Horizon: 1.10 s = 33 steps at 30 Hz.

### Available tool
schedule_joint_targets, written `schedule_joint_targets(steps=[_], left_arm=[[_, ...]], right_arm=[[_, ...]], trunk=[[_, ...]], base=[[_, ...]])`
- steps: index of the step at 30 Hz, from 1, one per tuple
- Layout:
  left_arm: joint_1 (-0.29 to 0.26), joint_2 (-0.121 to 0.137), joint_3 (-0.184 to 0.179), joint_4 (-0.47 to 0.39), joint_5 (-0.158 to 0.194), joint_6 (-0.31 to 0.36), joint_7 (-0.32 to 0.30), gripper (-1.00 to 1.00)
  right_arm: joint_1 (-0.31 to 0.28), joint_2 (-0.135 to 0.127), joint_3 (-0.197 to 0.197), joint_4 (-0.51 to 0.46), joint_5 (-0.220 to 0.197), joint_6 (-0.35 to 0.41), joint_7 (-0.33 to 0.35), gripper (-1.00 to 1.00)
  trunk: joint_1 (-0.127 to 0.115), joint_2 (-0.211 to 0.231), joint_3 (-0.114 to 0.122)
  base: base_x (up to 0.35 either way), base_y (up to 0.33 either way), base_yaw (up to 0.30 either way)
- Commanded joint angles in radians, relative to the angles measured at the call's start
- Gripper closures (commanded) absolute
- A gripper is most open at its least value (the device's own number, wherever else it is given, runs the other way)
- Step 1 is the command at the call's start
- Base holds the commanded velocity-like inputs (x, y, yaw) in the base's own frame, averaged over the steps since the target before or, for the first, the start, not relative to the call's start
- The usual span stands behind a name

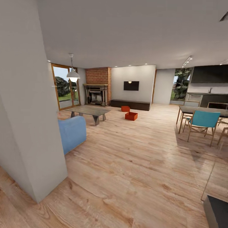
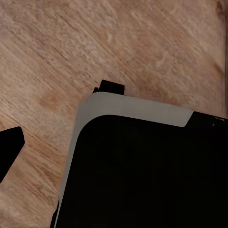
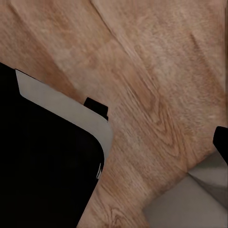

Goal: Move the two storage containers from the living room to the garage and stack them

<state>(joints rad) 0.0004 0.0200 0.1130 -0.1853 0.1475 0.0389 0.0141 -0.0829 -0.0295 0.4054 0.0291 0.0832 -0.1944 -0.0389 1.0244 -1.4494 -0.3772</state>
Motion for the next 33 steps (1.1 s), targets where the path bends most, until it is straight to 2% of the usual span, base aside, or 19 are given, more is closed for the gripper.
schedule_joint_targets(steps=[1,11,33], left_arm=[[0.0,0.0,0.001,-0.002,0.011,0.004,0.001,-1.0],[0.0,0.0,0.001,-0.002,0.011,0.004,0.001,-1.0],[0.0,0.0,0.001,-0.002,0.011,0.004,0.001,-1.0]], right_arm=[[-0.001,0.0,0.0,0.003,0.009,-0.005,-0.004,-1.0],[-0.001,0.0,-0.002,0.003,0.01,-0.005,-0.004,-1.0],[-0.001,-0.001,0.003,0.003,0.012,-0.005,-0.004,-1.0]], trunk=[[0.001,-0.001,-0.001],[0.001,-0.001,-0.001],[0.001,-0.001,-0.001]], base=[[0.324,0.102,-0.243],[0.324,0.107,-0.223],[0.324,0.108,-0.008]])
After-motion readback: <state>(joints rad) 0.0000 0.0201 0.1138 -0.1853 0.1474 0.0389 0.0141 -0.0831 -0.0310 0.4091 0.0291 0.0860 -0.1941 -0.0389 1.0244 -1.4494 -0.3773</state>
